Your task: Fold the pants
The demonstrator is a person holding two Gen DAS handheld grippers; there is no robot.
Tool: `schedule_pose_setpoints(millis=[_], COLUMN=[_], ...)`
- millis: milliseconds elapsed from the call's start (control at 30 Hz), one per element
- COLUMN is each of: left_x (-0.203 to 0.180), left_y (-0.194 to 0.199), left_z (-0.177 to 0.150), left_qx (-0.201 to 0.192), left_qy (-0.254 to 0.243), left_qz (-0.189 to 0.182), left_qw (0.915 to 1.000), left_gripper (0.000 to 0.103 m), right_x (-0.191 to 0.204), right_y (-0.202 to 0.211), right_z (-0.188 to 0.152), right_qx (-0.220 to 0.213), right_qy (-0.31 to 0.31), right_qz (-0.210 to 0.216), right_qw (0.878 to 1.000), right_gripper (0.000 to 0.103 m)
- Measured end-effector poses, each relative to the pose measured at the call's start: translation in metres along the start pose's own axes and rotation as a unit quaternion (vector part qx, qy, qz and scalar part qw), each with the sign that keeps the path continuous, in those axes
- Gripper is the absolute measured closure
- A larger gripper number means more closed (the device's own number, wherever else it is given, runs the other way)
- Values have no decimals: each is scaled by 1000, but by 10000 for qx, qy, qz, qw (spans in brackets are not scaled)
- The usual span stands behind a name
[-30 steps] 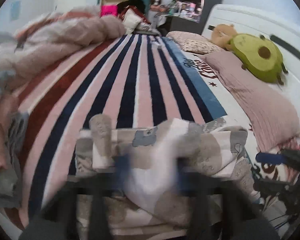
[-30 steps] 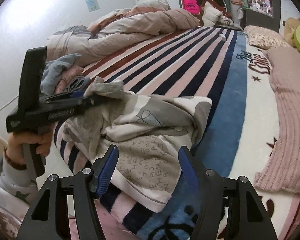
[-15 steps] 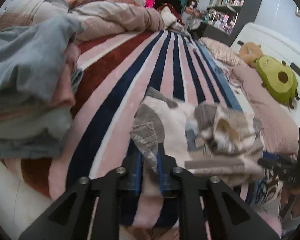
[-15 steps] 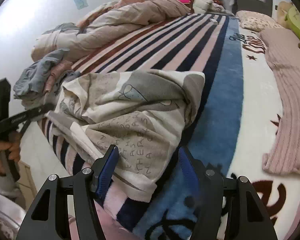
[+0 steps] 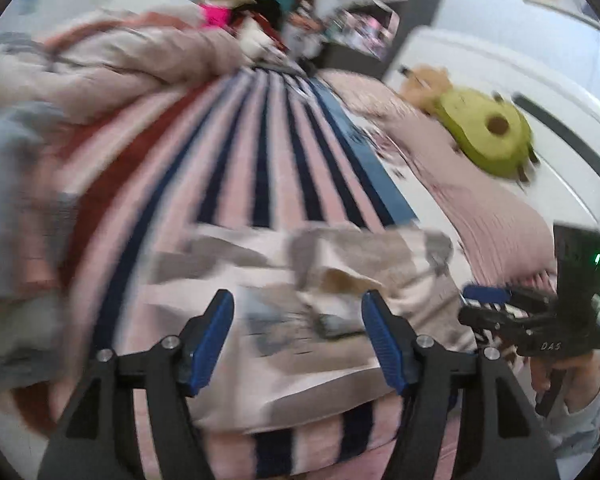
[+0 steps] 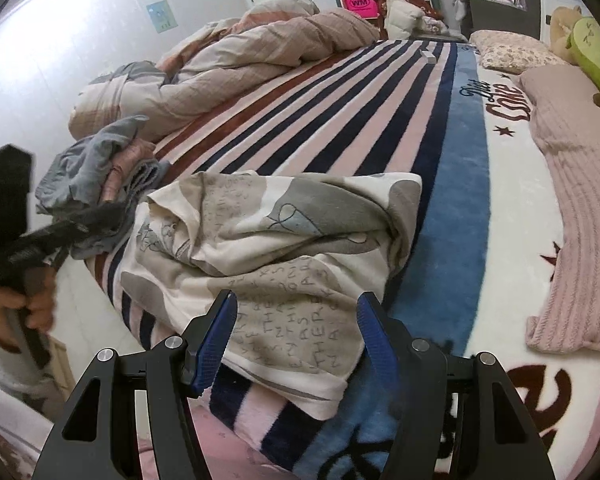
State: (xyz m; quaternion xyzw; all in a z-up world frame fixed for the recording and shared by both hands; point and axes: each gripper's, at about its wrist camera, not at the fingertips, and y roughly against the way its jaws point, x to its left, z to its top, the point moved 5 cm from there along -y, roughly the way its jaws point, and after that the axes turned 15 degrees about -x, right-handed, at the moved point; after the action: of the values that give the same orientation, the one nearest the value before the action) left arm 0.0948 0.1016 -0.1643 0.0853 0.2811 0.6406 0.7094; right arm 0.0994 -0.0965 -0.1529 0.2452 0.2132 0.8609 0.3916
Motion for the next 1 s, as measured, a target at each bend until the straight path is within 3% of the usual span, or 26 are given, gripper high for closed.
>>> schedule_pose_setpoints(millis=[67, 100, 133, 167, 233, 533, 667, 833, 1000], left_x=[-12, -16, -20, -22, -23, 21, 35, 22, -11], left_y=[-19, -24, -29, -31, -29, 9, 21, 22, 30], left_z=[-8, -7, -7, -6, 2, 48, 56, 84, 116], left_qx=[137, 145, 153, 130, -44, -872, -1058, -1270, -1579], left_qy=[-64, -117, -212, -280, -363, -293, -228, -533, -776], left_qz=[-153, -155, -162, -153, -74, 493, 486, 199, -357], left_qw=[9998, 9997, 9995, 9994, 9993, 9945, 9929, 9903, 9837], left_gripper=[47, 58, 78, 88, 99, 101, 101, 101, 101], right_x=[0, -1, -2, -3, -6, -6, -1, 6, 9], right_y=[0, 0, 0, 0, 1, 4, 3, 1, -20], right_z=[-1, -2, -2, -2, -2, 6, 15, 33, 48], right_qx=[23, 40, 45, 48, 44, -78, -151, -307, -373], right_qy=[9, 6, 6, 4, -15, -22, 73, 333, 677], right_qz=[-16, -26, -31, -37, -57, -19, -14, -32, -316], right_qw=[10000, 10000, 10000, 10000, 10000, 10000, 9999, 9990, 9965], right_gripper=[45, 45, 45, 45, 45, 45, 45, 45, 44])
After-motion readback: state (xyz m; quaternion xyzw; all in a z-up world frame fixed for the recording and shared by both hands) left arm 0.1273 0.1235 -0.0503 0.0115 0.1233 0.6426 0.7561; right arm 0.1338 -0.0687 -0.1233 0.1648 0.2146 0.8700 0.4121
